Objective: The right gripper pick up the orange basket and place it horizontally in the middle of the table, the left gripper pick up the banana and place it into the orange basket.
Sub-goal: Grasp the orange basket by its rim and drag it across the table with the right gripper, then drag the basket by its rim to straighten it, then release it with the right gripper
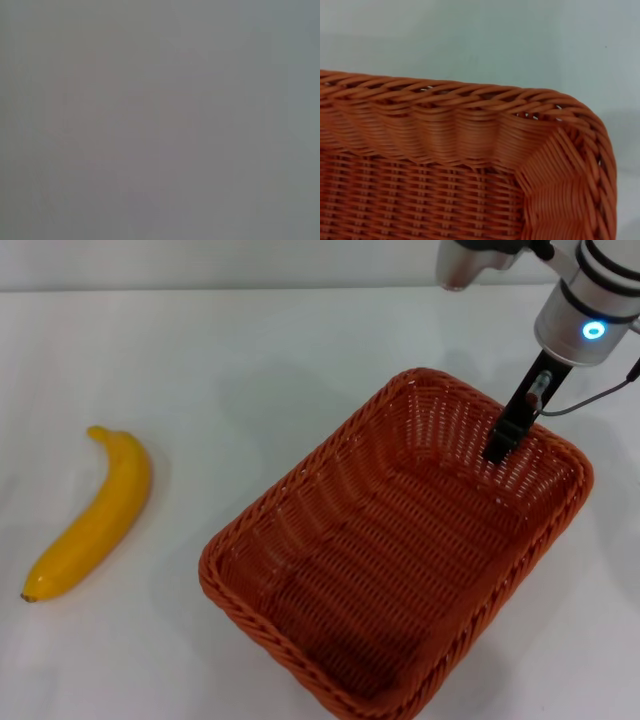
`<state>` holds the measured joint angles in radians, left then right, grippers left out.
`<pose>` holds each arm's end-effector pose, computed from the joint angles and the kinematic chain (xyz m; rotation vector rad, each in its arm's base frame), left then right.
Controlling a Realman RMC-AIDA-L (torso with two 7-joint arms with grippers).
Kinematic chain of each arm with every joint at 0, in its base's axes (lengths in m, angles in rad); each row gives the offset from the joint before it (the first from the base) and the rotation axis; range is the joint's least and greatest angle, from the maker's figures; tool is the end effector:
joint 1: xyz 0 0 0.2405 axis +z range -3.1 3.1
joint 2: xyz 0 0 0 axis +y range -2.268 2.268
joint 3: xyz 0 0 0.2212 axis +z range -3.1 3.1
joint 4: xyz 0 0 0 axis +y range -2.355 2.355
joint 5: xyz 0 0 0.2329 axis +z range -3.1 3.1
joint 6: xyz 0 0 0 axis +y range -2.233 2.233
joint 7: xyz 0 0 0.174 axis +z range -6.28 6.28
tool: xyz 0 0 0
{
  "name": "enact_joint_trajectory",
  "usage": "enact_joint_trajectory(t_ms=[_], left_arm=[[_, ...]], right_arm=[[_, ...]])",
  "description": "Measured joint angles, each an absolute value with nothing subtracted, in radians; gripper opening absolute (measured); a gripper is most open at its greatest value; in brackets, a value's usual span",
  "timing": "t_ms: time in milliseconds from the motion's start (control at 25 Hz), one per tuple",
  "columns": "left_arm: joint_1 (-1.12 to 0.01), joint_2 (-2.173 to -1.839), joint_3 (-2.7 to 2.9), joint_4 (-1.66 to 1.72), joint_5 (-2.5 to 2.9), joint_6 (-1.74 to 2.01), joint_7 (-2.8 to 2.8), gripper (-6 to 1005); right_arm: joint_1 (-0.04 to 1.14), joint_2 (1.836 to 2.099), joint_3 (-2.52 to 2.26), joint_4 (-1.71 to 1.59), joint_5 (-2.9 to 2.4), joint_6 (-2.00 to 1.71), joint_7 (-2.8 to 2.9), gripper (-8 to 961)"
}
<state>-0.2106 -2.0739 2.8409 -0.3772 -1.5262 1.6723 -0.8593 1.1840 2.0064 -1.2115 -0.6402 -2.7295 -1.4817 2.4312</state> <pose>-0.3900 0.2304 0.1412 -1.2925 -0.5527 -0.9675 0.1262 0.4268 -0.0291 -2.6552 0.7784 -0.7974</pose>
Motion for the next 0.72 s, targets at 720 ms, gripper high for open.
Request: enact_joint_trajectory(t_ms=[720], left_arm=[[-0.207, -2.043, 2.842, -0.361, -1.515, 1.677, -0.864, 754]], right_arm=[[1.118, 1.938, -0.791, -0.768, -2.720, -1.679, 2.726, 117]])
